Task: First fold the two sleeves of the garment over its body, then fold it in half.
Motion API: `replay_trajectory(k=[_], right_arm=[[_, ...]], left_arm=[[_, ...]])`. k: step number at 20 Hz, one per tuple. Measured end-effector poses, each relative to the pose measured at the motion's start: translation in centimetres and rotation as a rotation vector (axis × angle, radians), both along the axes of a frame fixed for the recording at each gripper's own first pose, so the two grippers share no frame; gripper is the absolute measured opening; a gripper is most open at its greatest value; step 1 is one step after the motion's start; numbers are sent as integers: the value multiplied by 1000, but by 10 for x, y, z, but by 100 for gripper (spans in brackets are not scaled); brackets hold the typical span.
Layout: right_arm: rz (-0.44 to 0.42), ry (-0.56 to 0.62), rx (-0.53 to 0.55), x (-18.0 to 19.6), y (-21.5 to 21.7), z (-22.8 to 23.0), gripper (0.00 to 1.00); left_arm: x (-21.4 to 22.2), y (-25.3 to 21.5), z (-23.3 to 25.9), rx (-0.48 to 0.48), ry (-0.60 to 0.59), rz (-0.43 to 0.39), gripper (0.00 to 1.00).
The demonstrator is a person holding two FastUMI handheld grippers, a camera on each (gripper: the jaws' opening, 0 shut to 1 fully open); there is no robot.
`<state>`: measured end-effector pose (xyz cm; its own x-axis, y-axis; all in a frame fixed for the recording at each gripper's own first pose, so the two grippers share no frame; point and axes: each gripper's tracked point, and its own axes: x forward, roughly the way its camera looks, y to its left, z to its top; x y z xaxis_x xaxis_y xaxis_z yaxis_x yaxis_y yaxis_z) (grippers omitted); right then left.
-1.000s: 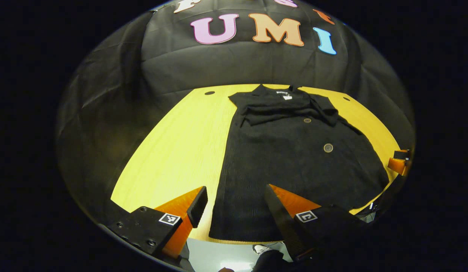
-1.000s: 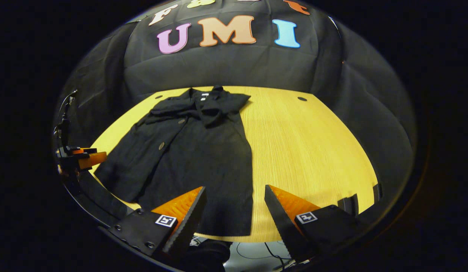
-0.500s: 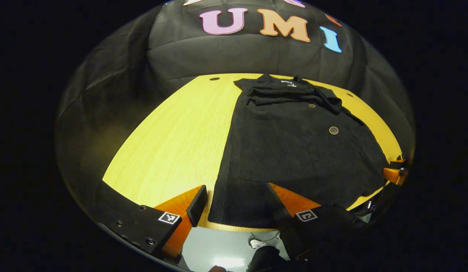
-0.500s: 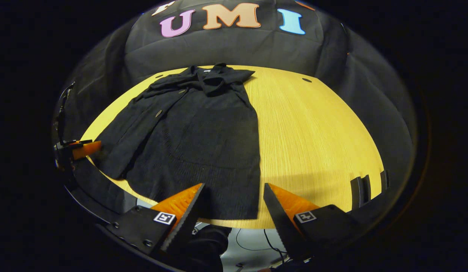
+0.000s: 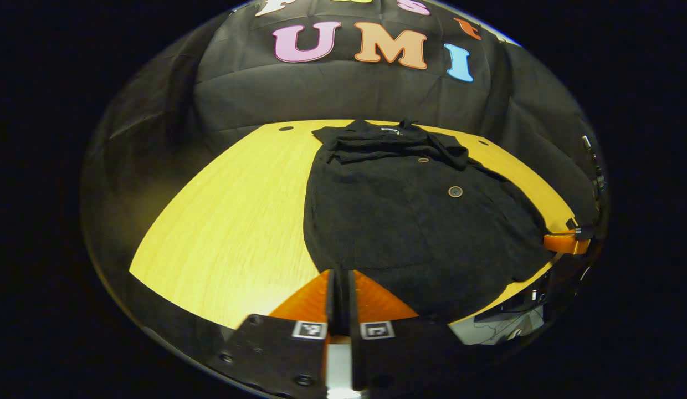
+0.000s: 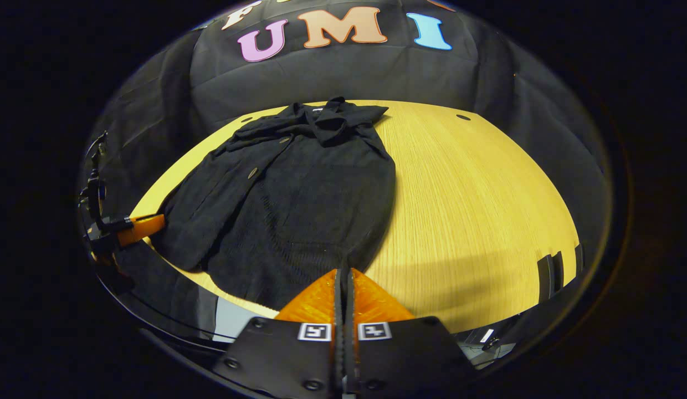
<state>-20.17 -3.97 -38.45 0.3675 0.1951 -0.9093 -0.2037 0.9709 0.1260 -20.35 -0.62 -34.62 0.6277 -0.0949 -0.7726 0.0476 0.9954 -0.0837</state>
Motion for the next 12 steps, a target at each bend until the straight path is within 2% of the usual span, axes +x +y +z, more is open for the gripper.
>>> replay_trajectory(k=[1, 2, 3, 6, 10, 12], right_arm=[[12, 25, 4, -1, 1, -3, 3], [6, 42, 18, 1, 1, -1, 3], [1, 47, 24, 3, 0, 3, 3], [-49, -43, 92, 26, 10, 31, 3], [-47, -143, 146, 65, 22, 75, 2], [-41, -205, 183, 89, 32, 98, 2]], left_arm=[[0, 0, -1, -7, 21, 8, 3], [0, 0, -1, -23, 50, 15, 0], [2, -2, 0, -49, 66, 19, 0], [5, 2, 15, -113, 77, 45, 0], [50, 11, 79, -112, -106, 33, 0], [73, 11, 102, -118, -155, 29, 0]])
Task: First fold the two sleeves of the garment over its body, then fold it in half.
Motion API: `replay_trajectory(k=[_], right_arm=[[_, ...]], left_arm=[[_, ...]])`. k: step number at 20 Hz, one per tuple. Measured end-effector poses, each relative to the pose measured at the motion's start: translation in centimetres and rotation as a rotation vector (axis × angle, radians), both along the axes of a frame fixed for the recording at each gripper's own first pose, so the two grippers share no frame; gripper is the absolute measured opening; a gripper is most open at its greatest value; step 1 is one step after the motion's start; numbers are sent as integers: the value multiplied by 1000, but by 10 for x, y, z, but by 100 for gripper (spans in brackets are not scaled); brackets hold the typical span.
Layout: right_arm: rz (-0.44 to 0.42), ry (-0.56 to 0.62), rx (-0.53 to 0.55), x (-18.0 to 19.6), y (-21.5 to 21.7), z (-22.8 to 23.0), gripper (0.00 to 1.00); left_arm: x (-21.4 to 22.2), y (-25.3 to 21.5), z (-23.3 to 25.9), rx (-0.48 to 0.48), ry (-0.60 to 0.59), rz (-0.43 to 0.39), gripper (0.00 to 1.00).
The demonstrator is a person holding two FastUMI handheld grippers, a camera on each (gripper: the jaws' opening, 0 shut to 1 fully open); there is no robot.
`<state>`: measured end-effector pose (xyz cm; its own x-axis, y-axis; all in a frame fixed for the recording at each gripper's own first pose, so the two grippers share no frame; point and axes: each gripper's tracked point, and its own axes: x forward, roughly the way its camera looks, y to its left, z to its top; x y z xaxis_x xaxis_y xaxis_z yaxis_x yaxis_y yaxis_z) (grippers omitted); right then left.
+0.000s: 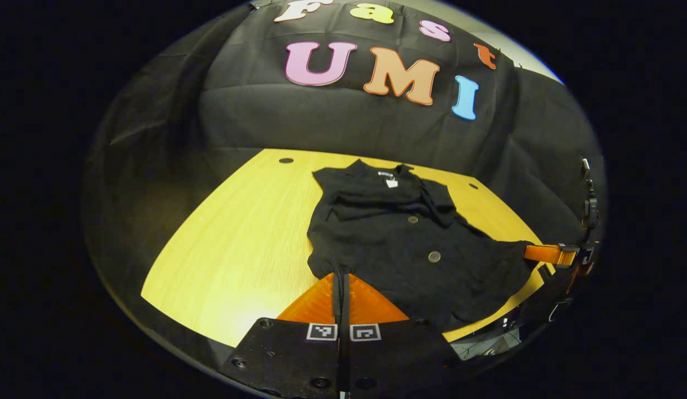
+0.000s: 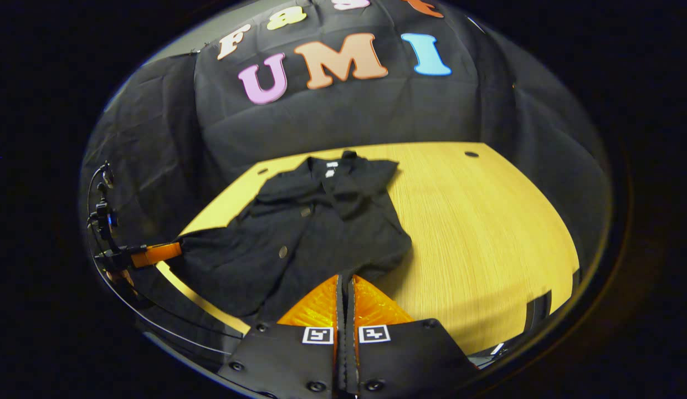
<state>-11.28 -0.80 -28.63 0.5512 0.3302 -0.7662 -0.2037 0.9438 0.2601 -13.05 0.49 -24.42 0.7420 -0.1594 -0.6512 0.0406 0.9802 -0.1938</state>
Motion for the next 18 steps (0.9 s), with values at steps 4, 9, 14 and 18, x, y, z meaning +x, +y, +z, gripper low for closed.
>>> replay_trajectory(k=[4, 9, 14, 18], right_arm=[[67, -100, 17, 44, 11, 35, 2], [93, -162, 29, 94, 9, 60, 2], [64, -194, 52, 140, -2, 74, 2], [62, -211, 57, 175, -7, 75, 0]], left_arm=[[41, -10, 41, 0, -78, 9, 0], [85, -22, 65, 14, -139, 21, 0], [132, -18, 75, 17, -160, 62, 0], [170, -14, 79, 47, -175, 73, 0]])
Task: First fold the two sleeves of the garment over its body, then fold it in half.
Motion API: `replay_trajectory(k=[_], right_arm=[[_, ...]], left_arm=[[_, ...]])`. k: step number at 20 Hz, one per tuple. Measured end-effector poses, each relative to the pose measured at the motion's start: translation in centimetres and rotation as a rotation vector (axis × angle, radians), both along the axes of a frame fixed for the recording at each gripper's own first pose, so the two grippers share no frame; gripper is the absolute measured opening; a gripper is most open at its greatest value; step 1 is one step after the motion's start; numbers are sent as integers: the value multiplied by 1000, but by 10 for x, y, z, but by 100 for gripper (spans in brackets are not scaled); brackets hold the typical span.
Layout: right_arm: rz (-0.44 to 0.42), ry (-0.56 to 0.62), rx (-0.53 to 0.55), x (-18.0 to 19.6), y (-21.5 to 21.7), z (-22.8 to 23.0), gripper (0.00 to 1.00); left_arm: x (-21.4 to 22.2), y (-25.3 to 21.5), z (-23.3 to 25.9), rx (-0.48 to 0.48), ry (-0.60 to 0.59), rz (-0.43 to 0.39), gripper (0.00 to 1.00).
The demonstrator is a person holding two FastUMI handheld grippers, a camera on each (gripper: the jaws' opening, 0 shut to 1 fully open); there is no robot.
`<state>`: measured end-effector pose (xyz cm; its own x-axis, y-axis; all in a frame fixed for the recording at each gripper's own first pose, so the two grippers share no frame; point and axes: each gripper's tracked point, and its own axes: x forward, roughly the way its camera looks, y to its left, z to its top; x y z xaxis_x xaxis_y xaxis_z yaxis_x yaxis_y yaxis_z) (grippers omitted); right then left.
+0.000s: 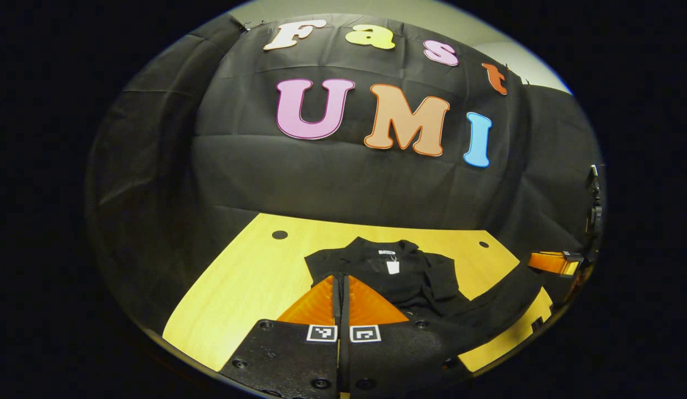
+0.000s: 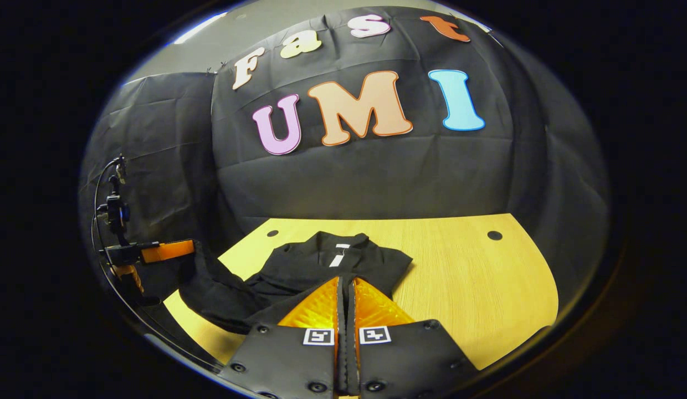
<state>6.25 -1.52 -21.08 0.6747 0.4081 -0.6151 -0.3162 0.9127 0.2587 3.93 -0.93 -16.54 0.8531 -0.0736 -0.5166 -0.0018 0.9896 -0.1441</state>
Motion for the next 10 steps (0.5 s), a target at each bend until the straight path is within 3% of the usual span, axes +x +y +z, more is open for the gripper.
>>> replay_trajectory(k=[10], right_arm=[[-4, -11, -13, 88, 2, -13, 2]], left_arm=[[90, -8, -14, 46, -21, -15, 0]])
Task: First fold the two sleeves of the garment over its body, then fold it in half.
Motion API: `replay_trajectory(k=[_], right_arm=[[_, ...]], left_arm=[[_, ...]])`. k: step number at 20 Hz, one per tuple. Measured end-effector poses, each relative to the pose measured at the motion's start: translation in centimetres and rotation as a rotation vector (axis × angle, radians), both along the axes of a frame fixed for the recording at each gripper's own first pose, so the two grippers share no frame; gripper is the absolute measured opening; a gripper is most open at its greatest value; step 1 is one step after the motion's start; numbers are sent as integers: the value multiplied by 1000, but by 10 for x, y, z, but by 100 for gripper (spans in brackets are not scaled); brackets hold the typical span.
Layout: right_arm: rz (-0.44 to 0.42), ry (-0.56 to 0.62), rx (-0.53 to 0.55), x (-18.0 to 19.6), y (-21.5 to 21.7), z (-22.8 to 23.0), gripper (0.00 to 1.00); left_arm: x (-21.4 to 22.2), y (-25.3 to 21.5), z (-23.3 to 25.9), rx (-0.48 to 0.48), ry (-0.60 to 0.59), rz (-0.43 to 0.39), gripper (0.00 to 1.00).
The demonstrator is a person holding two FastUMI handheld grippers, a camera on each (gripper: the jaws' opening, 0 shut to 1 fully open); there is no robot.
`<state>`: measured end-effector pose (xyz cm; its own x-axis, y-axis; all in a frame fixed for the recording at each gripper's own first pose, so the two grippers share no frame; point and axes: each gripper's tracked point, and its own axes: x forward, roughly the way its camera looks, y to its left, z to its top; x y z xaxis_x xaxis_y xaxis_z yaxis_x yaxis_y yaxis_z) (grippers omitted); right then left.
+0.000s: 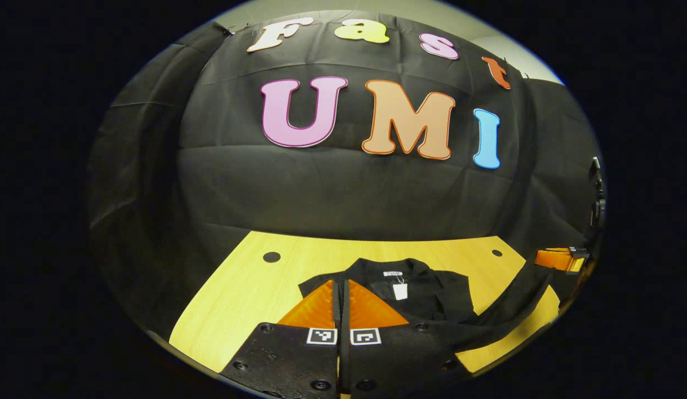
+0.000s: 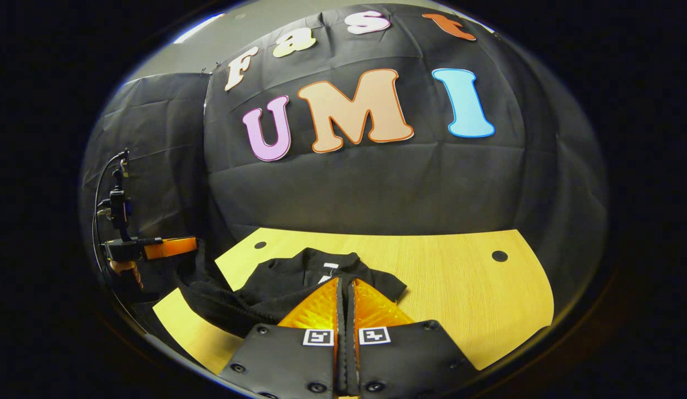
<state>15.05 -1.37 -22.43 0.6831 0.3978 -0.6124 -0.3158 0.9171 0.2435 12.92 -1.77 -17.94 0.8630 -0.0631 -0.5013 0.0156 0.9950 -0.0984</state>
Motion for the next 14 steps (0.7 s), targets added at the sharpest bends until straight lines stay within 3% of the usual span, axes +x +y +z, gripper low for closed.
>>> replay_trajectory(k=[5, 14], right_arm=[[-21, -6, -4, 44, -3, -12, 2], [-55, 19, -16, 122, -13, -44, 2]], left_arm=[[42, 11, -11, 22, -17, 49, 0], [109, 21, -43, 54, 23, 58, 0]])
